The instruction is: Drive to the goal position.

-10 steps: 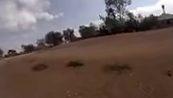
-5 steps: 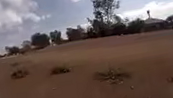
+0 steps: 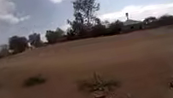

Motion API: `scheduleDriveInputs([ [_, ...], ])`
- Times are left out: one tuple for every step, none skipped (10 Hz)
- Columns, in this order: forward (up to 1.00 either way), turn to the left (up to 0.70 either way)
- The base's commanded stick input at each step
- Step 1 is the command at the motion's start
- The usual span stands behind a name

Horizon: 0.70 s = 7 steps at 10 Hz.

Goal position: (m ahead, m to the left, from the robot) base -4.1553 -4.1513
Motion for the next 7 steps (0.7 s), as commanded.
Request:
scheduleDriveInputs([
  [0.7, -0.27],
  [0.7, -0.27],
  [0.7, -0.27],
  [0.7, -0.27],
  [0.7, -0.27],
  [0.7, -0.27],
  [0.7, -0.27],
])
